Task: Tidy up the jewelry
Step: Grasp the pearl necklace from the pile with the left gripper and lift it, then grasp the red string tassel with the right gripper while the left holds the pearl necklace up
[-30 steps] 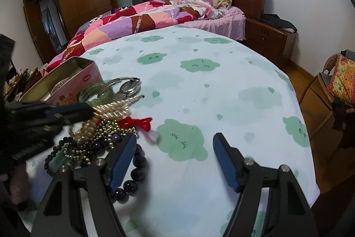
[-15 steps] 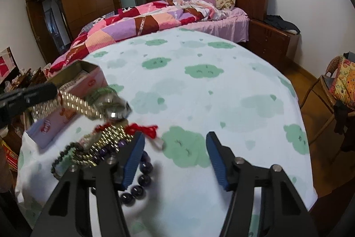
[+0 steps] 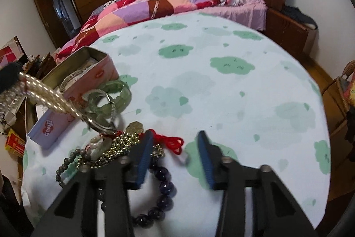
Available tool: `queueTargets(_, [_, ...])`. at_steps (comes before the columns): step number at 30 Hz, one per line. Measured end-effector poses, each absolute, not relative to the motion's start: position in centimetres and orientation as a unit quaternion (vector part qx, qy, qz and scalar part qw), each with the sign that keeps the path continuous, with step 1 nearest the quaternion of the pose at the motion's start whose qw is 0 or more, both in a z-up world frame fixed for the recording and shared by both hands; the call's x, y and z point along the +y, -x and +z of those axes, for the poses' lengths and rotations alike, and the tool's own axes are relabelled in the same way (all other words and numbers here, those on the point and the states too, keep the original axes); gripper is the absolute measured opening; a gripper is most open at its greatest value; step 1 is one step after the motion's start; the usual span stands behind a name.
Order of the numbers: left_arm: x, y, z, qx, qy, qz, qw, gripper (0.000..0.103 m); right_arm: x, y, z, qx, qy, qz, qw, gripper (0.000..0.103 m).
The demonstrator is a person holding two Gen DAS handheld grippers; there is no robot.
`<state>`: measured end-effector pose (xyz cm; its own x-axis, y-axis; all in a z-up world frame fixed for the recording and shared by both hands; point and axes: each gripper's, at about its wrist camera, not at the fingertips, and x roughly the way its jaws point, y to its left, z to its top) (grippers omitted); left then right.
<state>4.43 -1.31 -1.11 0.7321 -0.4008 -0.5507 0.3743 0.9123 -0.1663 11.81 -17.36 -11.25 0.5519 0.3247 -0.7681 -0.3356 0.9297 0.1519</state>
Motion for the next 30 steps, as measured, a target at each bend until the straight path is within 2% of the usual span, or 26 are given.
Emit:
queueTargets(2, [-1.1,-4.2,-0.5,0.294,0.023,-0.21,0.932,0.005,-17.3,-11.7,-11.4,0.437,0.003,0.196,0.878,0.012])
queueTargets(5, [-1.0,-3.9,0.2,0.283,0.022,-0.211,0.935,0.005,-17.6,-11.2,-10.9,0.426,-0.008,0.202,0.882,0.007])
queueTargets(30, [0.6,-3.7,1.6,0.261,0.027,-0.184,0.947,0.005,-17.4,-9.3,-4.1,0.337,-0.017,0.228,0.913,0.005])
